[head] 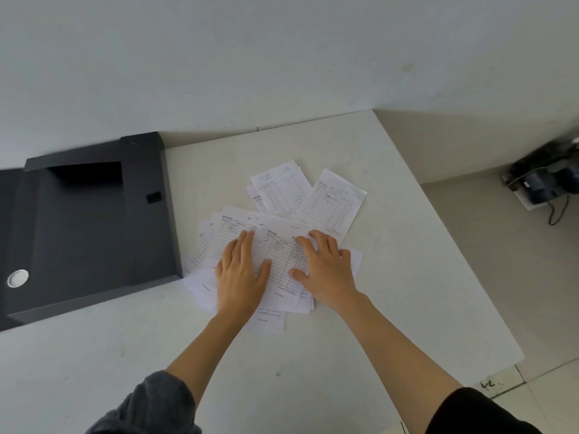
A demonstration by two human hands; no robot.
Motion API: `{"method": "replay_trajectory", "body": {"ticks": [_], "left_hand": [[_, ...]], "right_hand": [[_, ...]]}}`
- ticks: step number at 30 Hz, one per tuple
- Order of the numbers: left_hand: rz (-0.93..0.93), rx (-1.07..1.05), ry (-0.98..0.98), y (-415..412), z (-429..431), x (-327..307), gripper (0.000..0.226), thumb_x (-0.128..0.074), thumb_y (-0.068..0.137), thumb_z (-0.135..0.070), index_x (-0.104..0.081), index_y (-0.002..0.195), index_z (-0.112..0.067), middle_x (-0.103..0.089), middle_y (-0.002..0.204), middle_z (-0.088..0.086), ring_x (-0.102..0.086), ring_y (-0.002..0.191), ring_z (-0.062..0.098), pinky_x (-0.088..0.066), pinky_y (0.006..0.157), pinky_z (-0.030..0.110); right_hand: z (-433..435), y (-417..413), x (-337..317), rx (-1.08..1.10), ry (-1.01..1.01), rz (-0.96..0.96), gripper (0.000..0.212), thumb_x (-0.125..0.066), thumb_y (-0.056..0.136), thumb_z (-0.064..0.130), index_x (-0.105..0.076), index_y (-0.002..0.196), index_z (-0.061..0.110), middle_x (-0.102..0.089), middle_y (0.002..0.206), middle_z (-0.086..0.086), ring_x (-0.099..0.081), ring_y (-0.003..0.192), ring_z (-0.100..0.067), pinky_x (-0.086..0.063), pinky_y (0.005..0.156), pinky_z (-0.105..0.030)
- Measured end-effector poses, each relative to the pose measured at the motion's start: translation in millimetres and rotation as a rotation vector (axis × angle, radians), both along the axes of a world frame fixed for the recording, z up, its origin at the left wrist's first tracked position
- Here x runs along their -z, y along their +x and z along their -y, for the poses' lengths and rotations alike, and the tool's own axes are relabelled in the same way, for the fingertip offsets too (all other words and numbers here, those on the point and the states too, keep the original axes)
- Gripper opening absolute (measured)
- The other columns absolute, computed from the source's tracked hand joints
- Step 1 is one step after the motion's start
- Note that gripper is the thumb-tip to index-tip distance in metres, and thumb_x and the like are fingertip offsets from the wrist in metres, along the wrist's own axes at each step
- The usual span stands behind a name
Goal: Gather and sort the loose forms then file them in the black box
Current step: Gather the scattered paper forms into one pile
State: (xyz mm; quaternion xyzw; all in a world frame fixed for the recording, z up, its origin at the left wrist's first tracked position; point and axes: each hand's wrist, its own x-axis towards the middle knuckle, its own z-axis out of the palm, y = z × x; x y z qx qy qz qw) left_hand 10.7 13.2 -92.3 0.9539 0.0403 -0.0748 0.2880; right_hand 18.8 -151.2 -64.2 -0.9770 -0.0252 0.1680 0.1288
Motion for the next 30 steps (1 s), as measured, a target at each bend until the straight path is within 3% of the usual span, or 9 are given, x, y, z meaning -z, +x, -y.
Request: {"method": "replay_trajectory", "body": {"ticks": [4, 7, 11, 13, 17, 23, 27, 30], "left_hand": [[0.044, -0.097, -0.162, 6, 9, -11, 0.059, -0.049, 0.094, -0.037, -0.027, 0.146, -0.021, -0.031, 0.153, 0.001, -0.027, 0.14, 0.023, -0.021, 0.113, 0.044], [0.124, -0.235, -0.148, 13, -5, -17, 0.056, -0.051, 0.094, -0.033, -0.032, 0.144, -0.016, -0.035, 0.15, 0.006, -0.029, 0.138, 0.025, -0.022, 0.114, 0.045], [-0.06, -0.126, 0.072, 27, -36, -7, 0.074, -0.044, 0.094, -0.044, -0.008, 0.15, -0.012, -0.004, 0.16, 0.012, -0.001, 0.147, 0.03, -0.008, 0.117, 0.047], [-0.125, -0.124, 0.106, 33, -41, -6, 0.078, -0.043, 0.093, -0.049, -0.002, 0.151, -0.015, 0.003, 0.16, 0.013, 0.002, 0.147, 0.033, -0.009, 0.117, 0.049], [-0.085, -0.213, 0.03, 30, -34, -14, 0.083, -0.054, 0.088, -0.047, -0.007, 0.15, -0.018, -0.009, 0.159, 0.01, -0.011, 0.143, 0.033, -0.019, 0.113, 0.051], [-0.063, -0.324, -0.182, 11, -24, -16, 0.101, -0.076, 0.076, -0.028, -0.008, 0.15, -0.015, -0.024, 0.152, 0.007, -0.023, 0.136, 0.029, -0.025, 0.112, 0.048], [-0.143, -0.456, -0.321, 12, -25, -15, 0.102, -0.081, 0.071, -0.02, -0.013, 0.148, -0.021, -0.043, 0.137, 0.006, -0.045, 0.122, 0.028, -0.044, 0.1, 0.053], [-0.225, -0.539, -0.399, 18, -29, -19, 0.096, -0.08, 0.071, -0.02, -0.021, 0.146, -0.025, -0.053, 0.128, 0.002, -0.047, 0.121, 0.029, -0.042, 0.099, 0.059]], "right_hand": [[-2, 0, 0, 0.0, -0.007, -0.002, 0.064, -0.05, 0.09, 0.05, -0.024, 0.144, 0.029, -0.018, 0.154, -0.001, -0.017, 0.141, -0.022, -0.026, 0.107, -0.043], [-2, 0, 0, -0.007, -0.023, -0.016, 0.064, -0.048, 0.09, 0.05, -0.023, 0.145, 0.029, -0.016, 0.155, -0.002, -0.016, 0.142, -0.022, -0.027, 0.107, -0.042], [-5, 3, -3, -0.001, -0.03, -0.045, 0.064, -0.047, 0.091, 0.048, -0.021, 0.146, 0.028, -0.015, 0.156, -0.002, -0.015, 0.143, -0.023, -0.027, 0.107, -0.045], [-6, 3, -3, 0.003, -0.035, -0.051, 0.064, -0.047, 0.091, 0.048, -0.021, 0.146, 0.028, -0.015, 0.156, -0.002, -0.014, 0.143, -0.023, -0.027, 0.108, -0.046], [-6, 2, -4, 0.005, -0.036, -0.044, 0.063, -0.048, 0.091, 0.047, -0.022, 0.145, 0.029, -0.015, 0.156, -0.003, -0.014, 0.143, -0.023, -0.027, 0.108, -0.047], [-10, 2, -1, 0.021, -0.045, -0.053, 0.064, -0.049, 0.091, 0.048, -0.02, 0.145, 0.031, -0.014, 0.156, -0.005, -0.012, 0.143, -0.025, -0.025, 0.109, -0.051], [-12, 1, 0, 0.024, -0.049, -0.045, 0.064, -0.048, 0.091, 0.049, -0.02, 0.145, 0.033, -0.014, 0.155, -0.006, -0.013, 0.143, -0.025, -0.026, 0.109, -0.052], [-13, 1, 1, 0.026, -0.054, -0.038, 0.063, -0.047, 0.09, 0.051, -0.02, 0.145, 0.036, -0.014, 0.155, -0.007, -0.014, 0.142, -0.025, -0.027, 0.107, -0.052]]}}
